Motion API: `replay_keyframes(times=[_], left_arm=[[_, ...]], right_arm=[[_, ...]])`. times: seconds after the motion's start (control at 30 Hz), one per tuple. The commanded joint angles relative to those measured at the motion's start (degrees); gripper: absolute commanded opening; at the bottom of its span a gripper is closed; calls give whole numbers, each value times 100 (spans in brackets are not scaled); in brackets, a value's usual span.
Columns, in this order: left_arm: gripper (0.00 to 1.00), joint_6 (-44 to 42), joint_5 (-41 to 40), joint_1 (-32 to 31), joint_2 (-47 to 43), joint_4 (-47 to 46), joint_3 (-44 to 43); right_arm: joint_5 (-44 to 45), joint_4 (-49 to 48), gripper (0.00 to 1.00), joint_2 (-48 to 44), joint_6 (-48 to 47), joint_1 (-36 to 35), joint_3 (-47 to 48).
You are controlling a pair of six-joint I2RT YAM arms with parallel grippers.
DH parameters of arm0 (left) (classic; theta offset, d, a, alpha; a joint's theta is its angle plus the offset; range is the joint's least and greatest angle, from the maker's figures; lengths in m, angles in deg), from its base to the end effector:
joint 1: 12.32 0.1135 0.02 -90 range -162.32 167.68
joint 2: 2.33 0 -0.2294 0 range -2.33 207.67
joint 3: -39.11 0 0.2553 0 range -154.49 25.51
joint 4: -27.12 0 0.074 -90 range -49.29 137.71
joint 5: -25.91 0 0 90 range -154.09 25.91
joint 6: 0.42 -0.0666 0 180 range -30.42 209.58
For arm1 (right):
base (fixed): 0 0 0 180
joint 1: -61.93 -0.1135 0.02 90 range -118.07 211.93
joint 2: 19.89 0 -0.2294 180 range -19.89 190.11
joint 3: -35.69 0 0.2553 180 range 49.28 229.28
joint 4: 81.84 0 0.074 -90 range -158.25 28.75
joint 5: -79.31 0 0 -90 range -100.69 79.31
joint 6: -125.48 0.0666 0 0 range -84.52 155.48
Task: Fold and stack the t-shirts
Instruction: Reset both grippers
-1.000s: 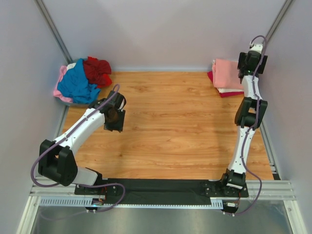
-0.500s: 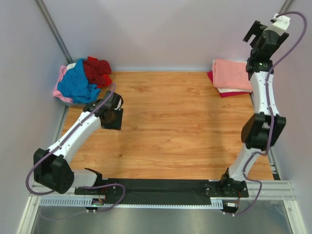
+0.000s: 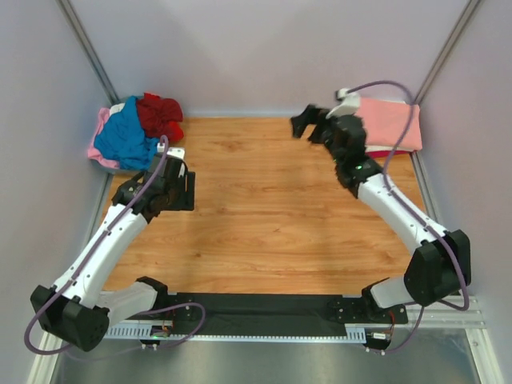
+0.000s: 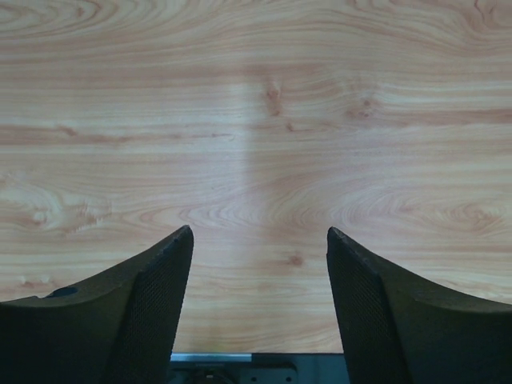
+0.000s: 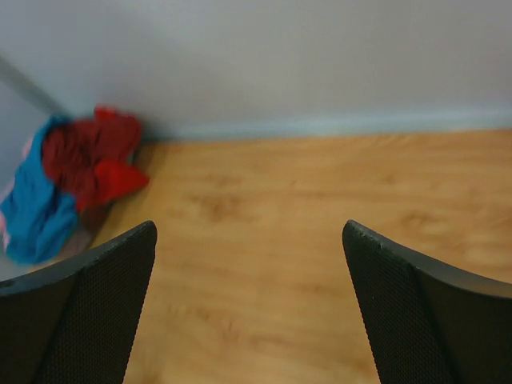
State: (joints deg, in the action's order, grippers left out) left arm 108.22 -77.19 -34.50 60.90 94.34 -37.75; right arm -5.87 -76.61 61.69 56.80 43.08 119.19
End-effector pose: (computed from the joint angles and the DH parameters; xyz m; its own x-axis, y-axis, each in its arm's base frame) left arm 0.2346 -0.0793 0.2667 -0.7839 -0.0166 -0.6207 -0.0078 0.9998 -0.0169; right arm 0.3630 0.1180 0.3409 -0.1391 0.3353 -0.9318 -0.2061 0.9105 0.3585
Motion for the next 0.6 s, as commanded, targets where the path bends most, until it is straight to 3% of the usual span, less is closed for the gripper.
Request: replay_keyframes(times=[0.0,0.03,0.1,0.23,0.4,0.57], left_arm=[[76,-44,-254,-24,-450,-247,60],[86,-44,-341,-33,-503,-273,112],[90,0,-508,-33,-556,-204,104],[91,18,-746,-33,-767,-238,77],[92,-246,-895,-6,-1347,-1055,446],[93,-405,-598,466,-1689,-1644,570]], right_arm=[[703,808,100,-195,-296,-1022,-276],[470,1062,100,-178,-69,-1163,-372],[-49,1030,100,-213,126,-1191,-870],[-761,689,100,-510,723,-1209,-1784],[-1159,-1385,100,-1555,1406,-1209,-3639],[-1544,-1599,100,-2207,1577,-1209,-4345]])
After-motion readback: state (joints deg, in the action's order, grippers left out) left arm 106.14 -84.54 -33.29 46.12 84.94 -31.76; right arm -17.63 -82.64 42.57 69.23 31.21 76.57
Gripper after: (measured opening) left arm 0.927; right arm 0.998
